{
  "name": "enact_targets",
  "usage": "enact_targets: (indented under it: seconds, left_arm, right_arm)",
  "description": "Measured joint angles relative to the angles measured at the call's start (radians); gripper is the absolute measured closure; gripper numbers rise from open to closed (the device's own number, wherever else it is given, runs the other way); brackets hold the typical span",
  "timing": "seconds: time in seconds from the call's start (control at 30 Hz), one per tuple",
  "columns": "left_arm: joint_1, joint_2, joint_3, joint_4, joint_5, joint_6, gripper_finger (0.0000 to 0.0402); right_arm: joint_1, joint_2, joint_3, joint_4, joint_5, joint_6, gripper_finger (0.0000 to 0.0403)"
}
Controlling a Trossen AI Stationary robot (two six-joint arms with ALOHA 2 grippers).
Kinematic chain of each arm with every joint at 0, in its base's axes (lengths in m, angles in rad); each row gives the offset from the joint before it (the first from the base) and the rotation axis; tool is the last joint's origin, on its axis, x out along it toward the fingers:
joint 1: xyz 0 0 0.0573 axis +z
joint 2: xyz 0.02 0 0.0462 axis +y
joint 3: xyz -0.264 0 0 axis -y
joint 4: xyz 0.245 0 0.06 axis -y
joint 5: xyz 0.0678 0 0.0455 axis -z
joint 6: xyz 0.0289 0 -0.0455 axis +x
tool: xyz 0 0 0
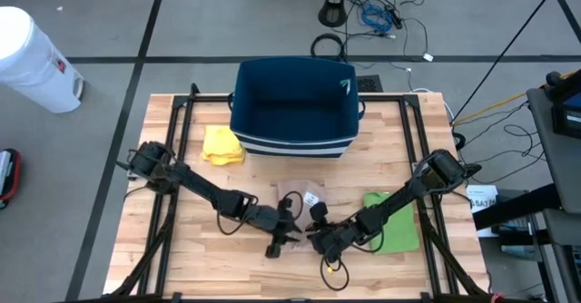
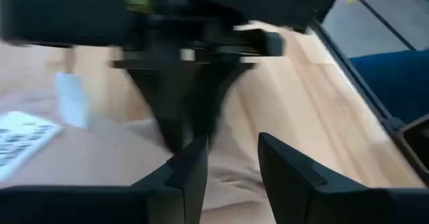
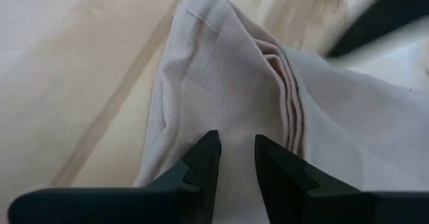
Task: Fold towel
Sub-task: Fold the light pink towel
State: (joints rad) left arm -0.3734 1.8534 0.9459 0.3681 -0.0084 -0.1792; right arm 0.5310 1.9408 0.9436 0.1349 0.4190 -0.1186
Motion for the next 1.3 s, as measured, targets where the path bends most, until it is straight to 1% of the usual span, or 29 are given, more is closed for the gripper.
enact_targets:
  seconds: [0.1, 0.2, 0.3, 0.4, 0.5, 0.8, 0.97, 1.13, 1.2, 1.3]
  left_arm:
    - [-0.035, 0.000, 0.000, 0.018, 0.003, -0.006, 0.0264]
    - [-0.063, 0.000, 0.000, 0.078, 0.023, -0.006, 0.0264]
    - [-0.073, 0.003, 0.000, 0.106, 0.003, -0.006, 0.0264]
    - [-0.066, 0.010, 0.000, 0.066, -0.028, -0.027, 0.0264]
    - [-0.056, 0.019, 0.000, 0.036, -0.031, -0.055, 0.0264]
    - [-0.046, 0.019, 0.000, -0.060, -0.034, -0.096, 0.0264]
    - [-0.037, 0.019, 0.000, -0.142, -0.028, -0.133, 0.0264]
    - [-0.023, 0.020, 0.000, -0.167, -0.036, -0.155, 0.0264]
    - [-0.021, 0.020, 0.000, -0.189, -0.054, -0.155, 0.0264]
    - [-0.017, 0.020, 0.000, -0.242, -0.082, -0.157, 0.0264]
  right_arm:
    - [-0.011, 0.000, 0.000, 0.000, 0.002, 0.012, 0.0315]
    - [-0.021, 0.000, 0.000, 0.006, 0.001, 0.026, 0.0315]
    - [-0.030, 0.000, 0.000, 0.023, 0.001, 0.025, 0.0315]
    - [-0.044, 0.002, -0.003, 0.063, -0.002, 0.026, 0.0315]
    - [-0.063, 0.002, -0.003, 0.108, -0.004, 0.028, 0.0315]
    - [-0.117, 0.002, -0.002, 0.170, -0.003, 0.027, 0.0315]
    - [-0.136, 0.002, -0.002, 0.193, -0.001, -0.032, 0.0315]
    - [-0.142, 0.001, -0.001, 0.230, -0.011, -0.129, 0.0315]
    - [-0.136, 0.000, 0.000, 0.230, -0.033, -0.134, 0.0315]
    - [-0.118, 0.000, 0.000, 0.184, -0.033, -0.118, 0.0315]
